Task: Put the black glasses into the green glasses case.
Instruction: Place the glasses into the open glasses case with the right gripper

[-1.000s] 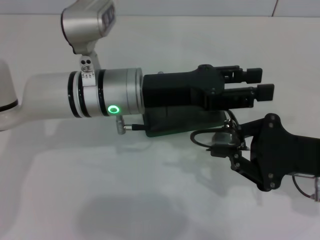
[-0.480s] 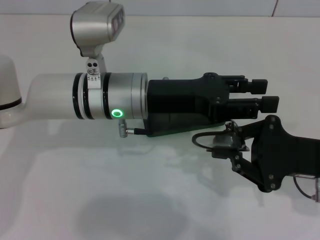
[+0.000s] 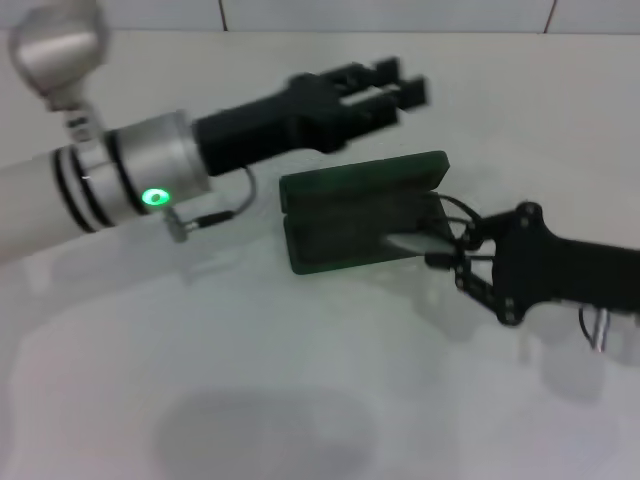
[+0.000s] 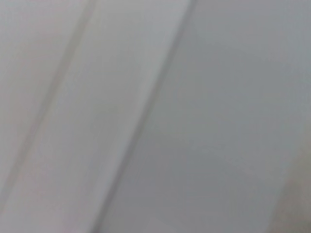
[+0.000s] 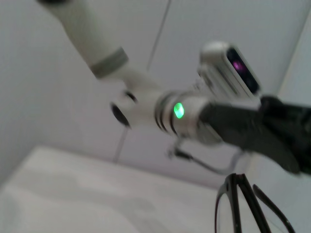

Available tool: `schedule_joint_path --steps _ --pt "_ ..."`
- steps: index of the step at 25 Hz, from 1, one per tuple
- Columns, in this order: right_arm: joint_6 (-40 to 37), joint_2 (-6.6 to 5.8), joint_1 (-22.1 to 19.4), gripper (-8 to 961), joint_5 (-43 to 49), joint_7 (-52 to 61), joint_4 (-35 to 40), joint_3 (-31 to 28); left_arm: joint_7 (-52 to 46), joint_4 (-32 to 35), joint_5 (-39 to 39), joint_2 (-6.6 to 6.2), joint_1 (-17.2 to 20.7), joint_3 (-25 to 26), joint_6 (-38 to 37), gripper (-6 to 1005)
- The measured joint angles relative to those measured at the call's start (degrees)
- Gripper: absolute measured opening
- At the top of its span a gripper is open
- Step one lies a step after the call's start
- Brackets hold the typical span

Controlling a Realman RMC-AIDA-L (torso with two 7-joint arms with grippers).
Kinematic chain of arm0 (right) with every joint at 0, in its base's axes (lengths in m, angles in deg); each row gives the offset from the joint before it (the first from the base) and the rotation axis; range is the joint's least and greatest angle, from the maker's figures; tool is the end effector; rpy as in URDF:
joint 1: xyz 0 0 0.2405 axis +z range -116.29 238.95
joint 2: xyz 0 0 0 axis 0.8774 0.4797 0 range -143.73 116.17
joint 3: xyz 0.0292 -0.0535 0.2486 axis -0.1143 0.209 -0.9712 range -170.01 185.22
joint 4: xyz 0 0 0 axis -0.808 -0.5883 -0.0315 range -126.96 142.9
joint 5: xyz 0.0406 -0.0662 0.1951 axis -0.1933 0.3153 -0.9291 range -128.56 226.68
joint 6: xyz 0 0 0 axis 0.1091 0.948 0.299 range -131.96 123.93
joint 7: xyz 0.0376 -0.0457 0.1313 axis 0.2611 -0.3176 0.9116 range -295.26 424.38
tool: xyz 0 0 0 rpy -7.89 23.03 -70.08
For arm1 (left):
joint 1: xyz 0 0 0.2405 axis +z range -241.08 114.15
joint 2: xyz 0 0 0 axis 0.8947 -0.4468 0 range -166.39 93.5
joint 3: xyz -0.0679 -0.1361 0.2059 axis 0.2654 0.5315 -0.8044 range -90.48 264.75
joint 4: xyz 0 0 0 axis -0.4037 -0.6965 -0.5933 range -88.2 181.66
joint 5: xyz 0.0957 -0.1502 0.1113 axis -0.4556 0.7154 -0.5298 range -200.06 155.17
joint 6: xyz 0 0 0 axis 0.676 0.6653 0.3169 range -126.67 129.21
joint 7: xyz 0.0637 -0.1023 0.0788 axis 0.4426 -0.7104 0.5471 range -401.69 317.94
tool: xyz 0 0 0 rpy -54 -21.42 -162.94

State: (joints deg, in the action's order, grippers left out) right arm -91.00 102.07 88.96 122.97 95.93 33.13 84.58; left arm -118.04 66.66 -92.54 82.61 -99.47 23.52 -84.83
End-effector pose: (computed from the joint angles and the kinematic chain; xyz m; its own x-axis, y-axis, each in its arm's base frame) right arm 0.2343 0.2991 -0.0447 0.7775 0.3210 -0.5408 0.1228 -0.9208 -0.3701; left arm -0.1900 0.3460 -0.0349 0.4621 0.3570 0.8118 0.4999 -0.8609 0.0941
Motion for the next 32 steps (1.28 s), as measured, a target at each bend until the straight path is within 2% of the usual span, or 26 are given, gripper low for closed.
schedule_joint_path --steps 1,4,11,17,20,28,32 --pt "9.02 0.27 -2.54 116 0.02 2.55 8.59 3.42 0.35 0.78 0.01 -0.03 1.21 1.72 0.08 587" --pt "18.21 0.18 -4.11 115 0.01 7.14 15.73 8.86 0.36 2.30 0.06 -0.04 2.90 2.94 0.14 587" --pt "37.72 -0.03 -7.13 115 0.06 9.53 27.27 22.48 0.23 3.15 -0.07 -0.06 3.67 3.26 0.73 586" --pt "52.30 0.10 -7.28 116 2.21 9.58 32.25 32.62 0.20 2.96 -0.56 0.10 3.02 2.95 1.54 586" --pt "56.39 0.18 -7.24 116 2.22 9.64 33.57 34.99 0.19 2.92 -1.30 0.40 2.58 2.92 1.96 586" --pt "56.57 0.23 -6.67 115 1.92 10.15 34.16 35.77 -0.11 2.83 -1.75 0.47 1.79 3.11 2.45 586" --pt "57.71 0.33 -5.14 124 1.87 10.28 32.83 37.17 -0.06 2.82 -1.43 0.48 1.67 3.18 2.46 586"
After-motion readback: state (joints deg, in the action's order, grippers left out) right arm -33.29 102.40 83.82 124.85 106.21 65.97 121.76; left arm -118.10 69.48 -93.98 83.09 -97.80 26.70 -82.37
